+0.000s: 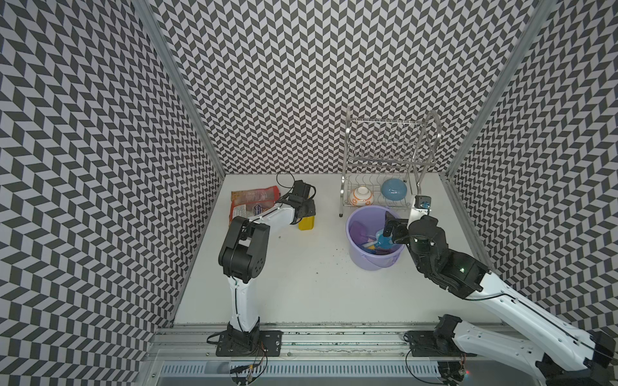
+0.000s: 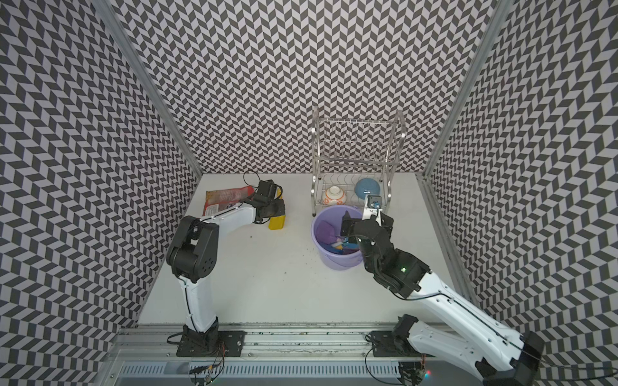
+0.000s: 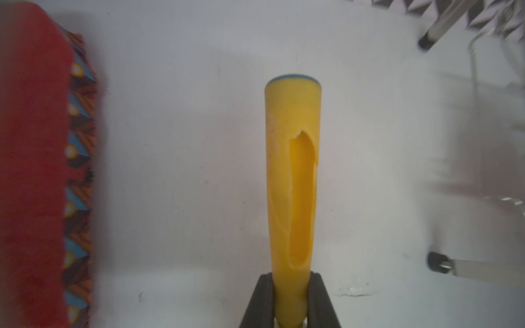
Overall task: Organize the gardening tools
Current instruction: Pick up the gardening tool from the center of the board.
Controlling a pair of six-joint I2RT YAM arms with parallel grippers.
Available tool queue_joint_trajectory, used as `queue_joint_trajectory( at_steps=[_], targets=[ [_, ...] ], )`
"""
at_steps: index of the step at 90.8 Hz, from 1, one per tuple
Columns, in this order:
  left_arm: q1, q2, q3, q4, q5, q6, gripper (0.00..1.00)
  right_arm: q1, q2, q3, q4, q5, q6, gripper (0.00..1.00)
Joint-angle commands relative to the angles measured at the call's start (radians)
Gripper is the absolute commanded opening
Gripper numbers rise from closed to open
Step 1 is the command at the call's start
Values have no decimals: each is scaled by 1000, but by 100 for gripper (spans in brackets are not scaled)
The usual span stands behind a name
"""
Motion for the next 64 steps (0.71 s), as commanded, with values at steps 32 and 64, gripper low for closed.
queue_joint_trajectory(
  at_steps=[32,64],
  targets=[
    [-14,-442,-271,458,112,-534,0,-4,15,-112,358,-436,11,88],
    [-124,-545,-378,623,97,-784,0,2,94,-91,506,-573,10,83]
  ],
)
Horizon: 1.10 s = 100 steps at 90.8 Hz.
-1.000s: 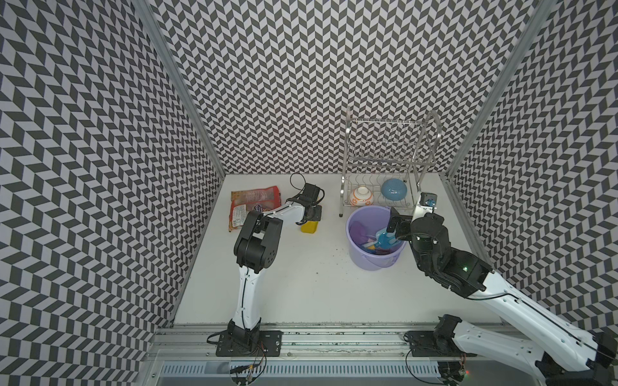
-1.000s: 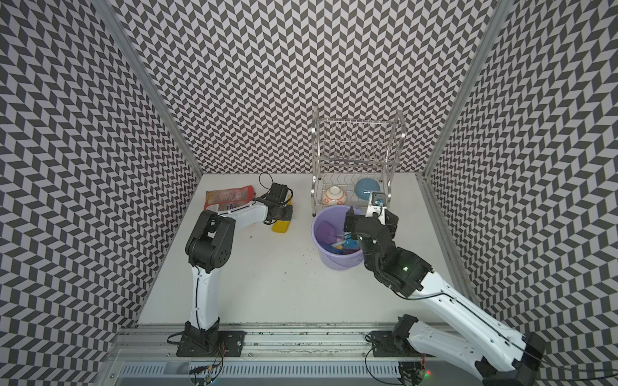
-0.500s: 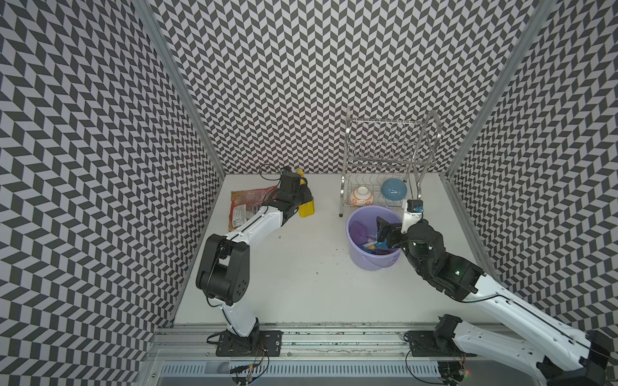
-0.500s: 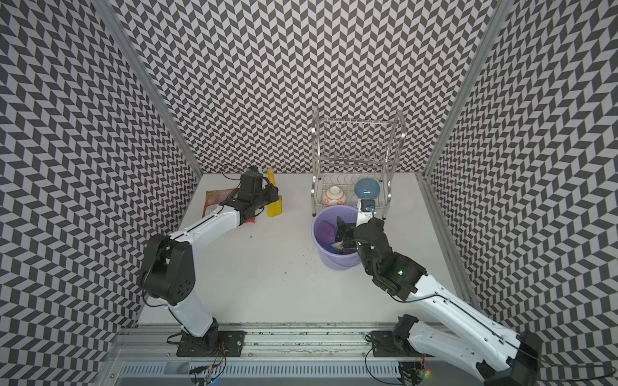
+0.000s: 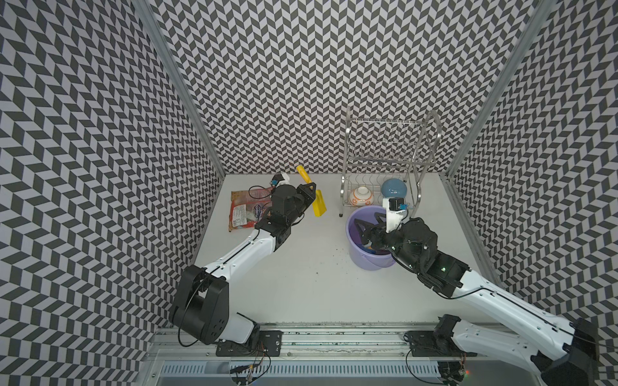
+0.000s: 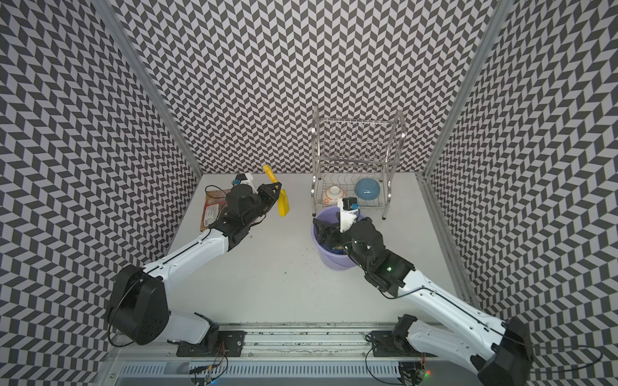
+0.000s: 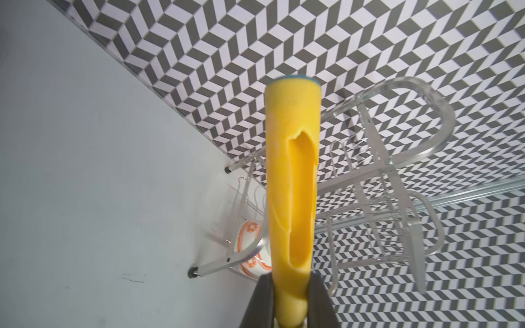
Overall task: Organize the gardening tools
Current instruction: Pick up the gardening tool from the center of the board.
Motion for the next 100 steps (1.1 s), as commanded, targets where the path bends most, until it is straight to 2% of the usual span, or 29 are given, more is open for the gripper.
queue_joint_trajectory(
  at_steps=[1,15,42,77,100],
  targets=[
    [-26,-47,-19,132,18,-120,0,2,16,15,126,-60,1,83],
    [-50,-56,-32,176,30,-187,0,6,21,4,188,-65,-7,78],
    [-83,-36,-14,214,55,-238,0,41,76,8,271,-66,-52,72],
    [-105,-13,-9,253,94,-271,0,83,159,36,301,12,-92,73],
    [-121,-19,-17,267,102,-280,0,83,220,72,340,86,-101,65]
  ],
)
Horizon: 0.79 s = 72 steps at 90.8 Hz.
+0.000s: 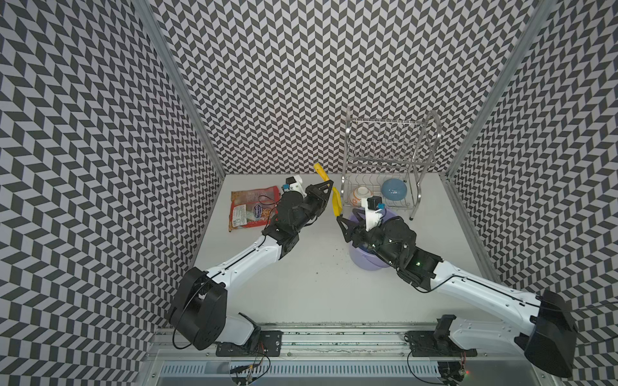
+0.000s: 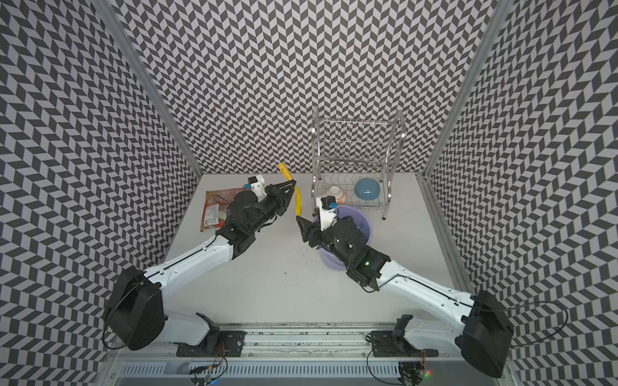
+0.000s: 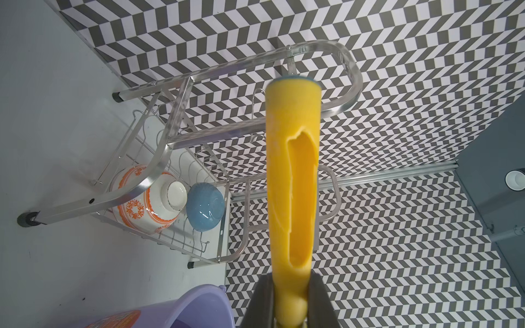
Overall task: Organize the gardening tools
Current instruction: Pick up the gardening tool from the center of the board.
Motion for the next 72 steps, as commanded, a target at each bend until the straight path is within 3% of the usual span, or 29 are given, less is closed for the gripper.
queue_joint_trajectory(
  at_steps=[1,24,51,60,72],
  targets=[
    [-12,-2,14,61,22,-9,0,4,29,41,79,66,-9,65],
    [-30,0,7,82,35,-23,0,3,71,63,108,181,0,52],
    [-37,20,-4,113,63,-49,1,4,74,99,47,257,-16,12],
    [-37,24,-7,124,66,-49,17,4,61,114,-1,282,-29,3],
    [-32,20,-11,143,68,-30,67,4,40,171,-135,336,-39,0]
  ],
)
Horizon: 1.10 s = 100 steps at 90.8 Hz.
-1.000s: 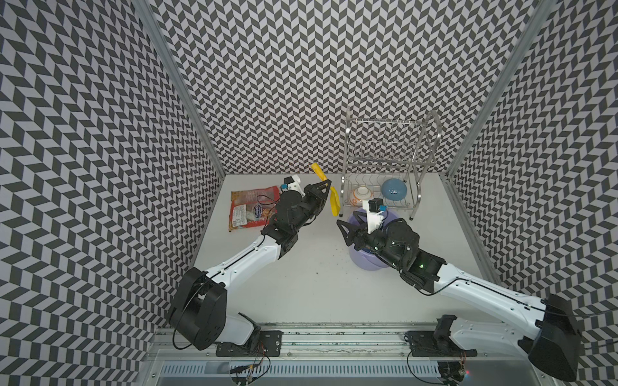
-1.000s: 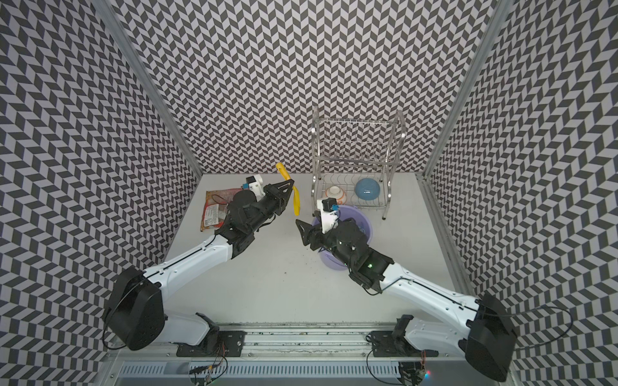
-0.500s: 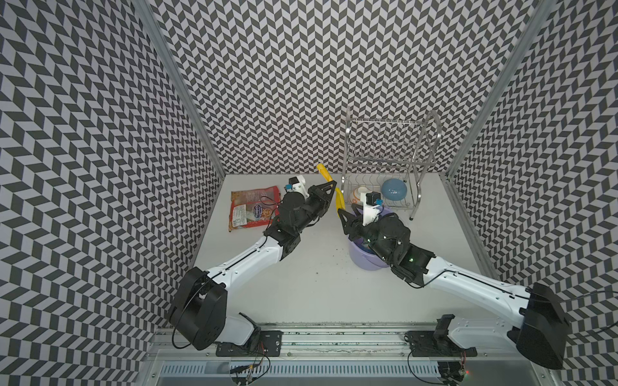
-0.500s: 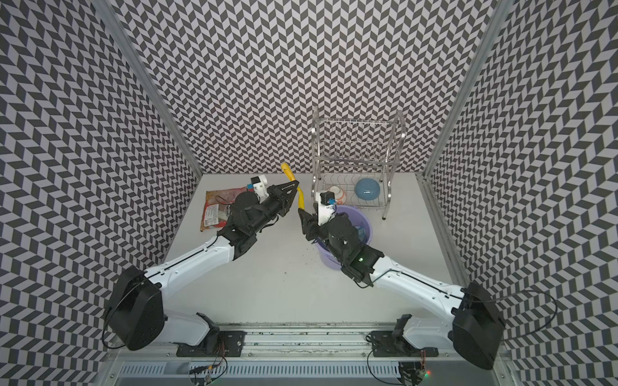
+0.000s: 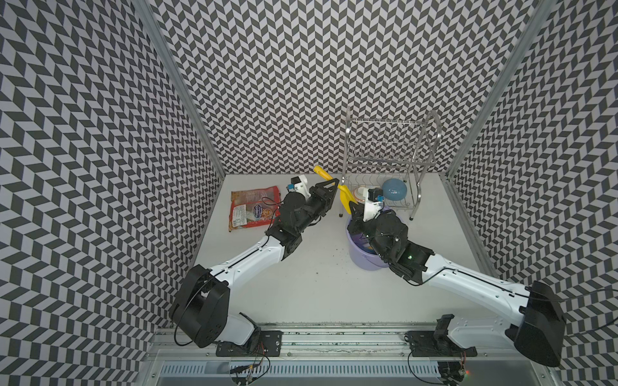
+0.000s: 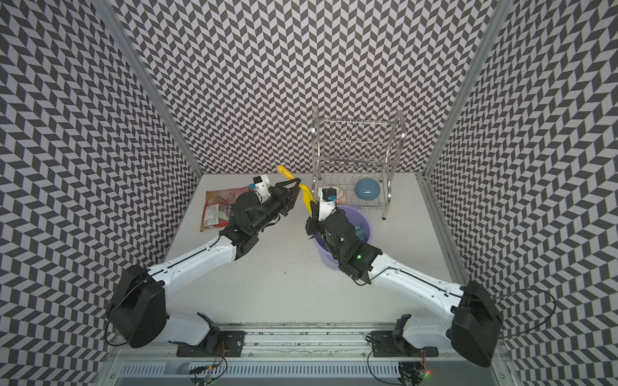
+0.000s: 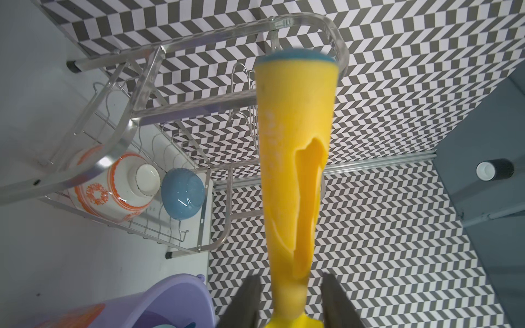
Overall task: Organize the gardening tools
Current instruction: Pick up the gardening tool from the center of the board, then place the gardening tool in the container.
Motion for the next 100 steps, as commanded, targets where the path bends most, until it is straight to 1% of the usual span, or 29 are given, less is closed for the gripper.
queue_joint_trajectory(
  at_steps=[1,5,8,12,14,26,37,57,70,83,100],
  targets=[
    [-4,-1,-8,66,33,23,71,-2,-37,75,-109,85,-13,0],
    [-1,-7,-9,67,30,36,85,-2,-43,103,-171,108,-17,0],
    [2,-12,-12,64,26,46,91,-2,-49,124,-223,127,-18,0],
    [6,-20,-15,59,18,60,99,-2,-57,157,-300,151,-17,0],
    [9,-28,-18,55,14,68,100,-2,-59,179,-349,162,-15,0],
    [32,-84,-44,-3,-46,119,100,-3,-72,287,-612,254,4,0],
    [49,-144,-73,-36,-127,172,100,-3,-98,357,-788,311,19,0],
    [70,-237,-63,-170,-289,320,100,-5,-94,467,-1054,337,60,0],
    [80,-268,-76,-210,-374,387,100,-5,-59,527,-1214,340,88,0],
    [92,-251,-81,-200,-375,426,100,-5,-59,561,-1322,357,123,0],
    [117,-177,-27,-232,-293,481,100,-5,-84,568,-1396,314,137,0]
  ],
)
